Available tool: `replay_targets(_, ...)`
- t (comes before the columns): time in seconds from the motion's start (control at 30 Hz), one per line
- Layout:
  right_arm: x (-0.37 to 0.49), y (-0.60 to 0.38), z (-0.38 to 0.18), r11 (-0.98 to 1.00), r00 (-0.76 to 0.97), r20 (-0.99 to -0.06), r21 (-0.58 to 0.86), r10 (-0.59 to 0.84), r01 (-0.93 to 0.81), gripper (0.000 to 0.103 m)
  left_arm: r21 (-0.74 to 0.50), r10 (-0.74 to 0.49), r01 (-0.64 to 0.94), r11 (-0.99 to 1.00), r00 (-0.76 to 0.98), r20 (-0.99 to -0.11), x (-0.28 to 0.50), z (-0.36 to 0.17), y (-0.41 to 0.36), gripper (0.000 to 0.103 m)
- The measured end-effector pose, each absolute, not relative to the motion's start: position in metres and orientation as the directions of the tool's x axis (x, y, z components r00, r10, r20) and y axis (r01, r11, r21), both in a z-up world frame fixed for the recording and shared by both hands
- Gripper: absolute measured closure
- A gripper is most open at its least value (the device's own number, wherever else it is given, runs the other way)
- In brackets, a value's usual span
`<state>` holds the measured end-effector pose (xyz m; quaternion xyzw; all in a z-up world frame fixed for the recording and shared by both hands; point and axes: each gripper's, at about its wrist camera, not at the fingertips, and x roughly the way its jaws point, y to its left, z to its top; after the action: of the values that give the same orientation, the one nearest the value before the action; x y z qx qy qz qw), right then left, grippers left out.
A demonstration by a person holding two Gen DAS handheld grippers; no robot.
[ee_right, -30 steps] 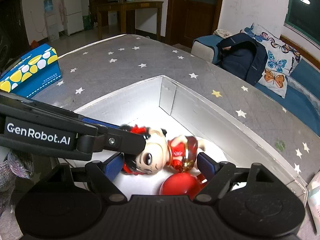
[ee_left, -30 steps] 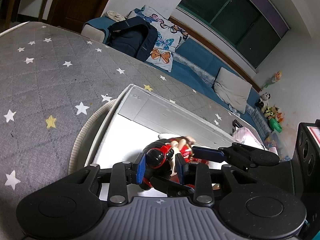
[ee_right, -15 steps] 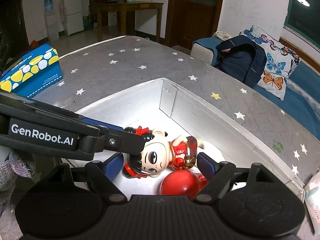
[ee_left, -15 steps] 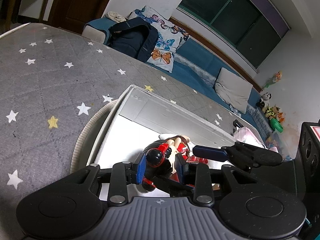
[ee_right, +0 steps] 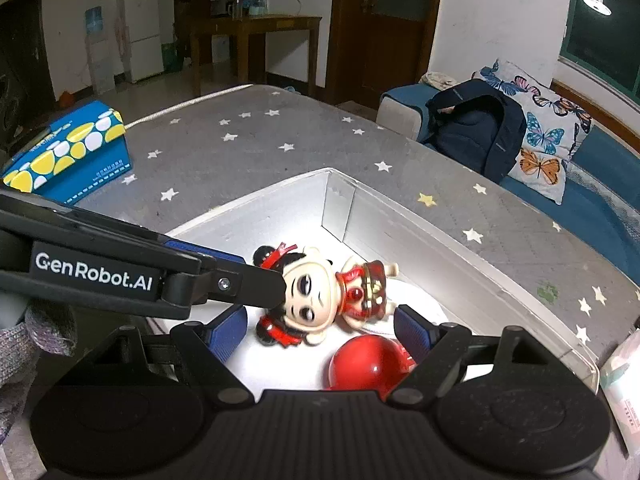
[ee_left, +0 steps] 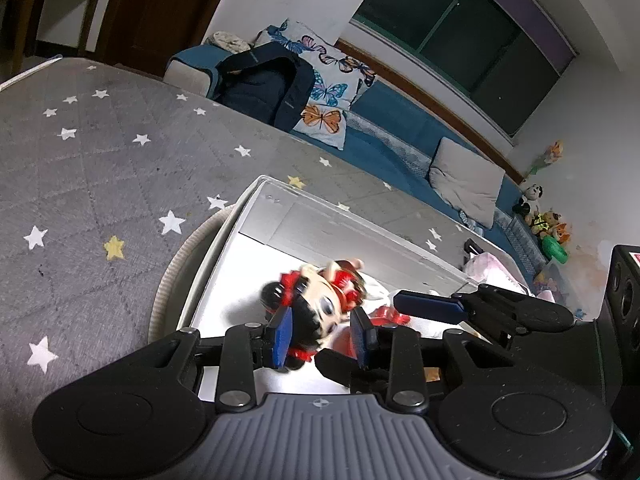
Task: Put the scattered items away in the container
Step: 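Lower the doll into the box and open the left tool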
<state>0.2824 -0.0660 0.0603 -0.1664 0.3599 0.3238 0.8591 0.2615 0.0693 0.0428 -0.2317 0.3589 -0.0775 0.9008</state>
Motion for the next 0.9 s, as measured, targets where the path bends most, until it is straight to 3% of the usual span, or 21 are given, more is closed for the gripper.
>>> replay_targets(0.9, 0.215, -0.090, 0.096, 0.761, 0.596, -0.643, -0.030, 0.482, -0.648, 0.021, -0.478, -0.310, 0.001, 0.878, 0.762, -0.568, 0.207, 0.067, 0.063, 0.069)
